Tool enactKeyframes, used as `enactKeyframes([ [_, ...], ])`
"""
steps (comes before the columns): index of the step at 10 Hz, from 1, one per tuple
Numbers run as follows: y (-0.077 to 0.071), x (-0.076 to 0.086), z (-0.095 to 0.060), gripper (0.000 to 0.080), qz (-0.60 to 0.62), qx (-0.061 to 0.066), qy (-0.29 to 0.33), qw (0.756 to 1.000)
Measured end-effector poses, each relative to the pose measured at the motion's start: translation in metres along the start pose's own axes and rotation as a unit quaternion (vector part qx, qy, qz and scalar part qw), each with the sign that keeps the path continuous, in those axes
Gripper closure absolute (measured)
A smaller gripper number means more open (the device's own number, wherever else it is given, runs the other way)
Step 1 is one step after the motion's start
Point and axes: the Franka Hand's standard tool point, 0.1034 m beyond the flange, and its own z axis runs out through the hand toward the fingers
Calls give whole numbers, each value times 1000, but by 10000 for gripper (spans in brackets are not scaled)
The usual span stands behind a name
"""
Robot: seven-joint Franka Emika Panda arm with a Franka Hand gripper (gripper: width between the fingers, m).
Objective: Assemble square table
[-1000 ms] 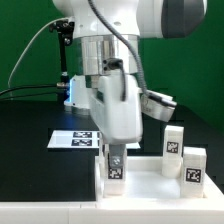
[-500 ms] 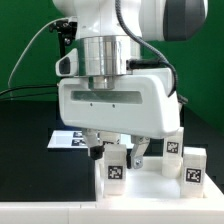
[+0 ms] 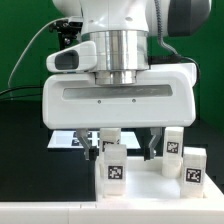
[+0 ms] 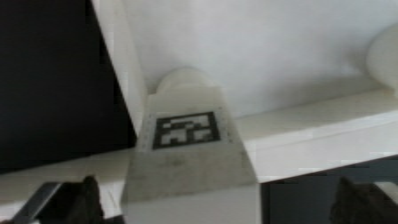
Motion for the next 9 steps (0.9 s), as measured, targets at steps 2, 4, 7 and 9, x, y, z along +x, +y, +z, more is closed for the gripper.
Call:
enactKeyframes([
  [2,0,0,1,489,27,0,0,1000],
  [4,5,0,1,507,125,-4,0,992],
  [7,5,-5,2,509,419,-9,-13,908],
  [9,4,-3,1,511,550,1,-42,834],
])
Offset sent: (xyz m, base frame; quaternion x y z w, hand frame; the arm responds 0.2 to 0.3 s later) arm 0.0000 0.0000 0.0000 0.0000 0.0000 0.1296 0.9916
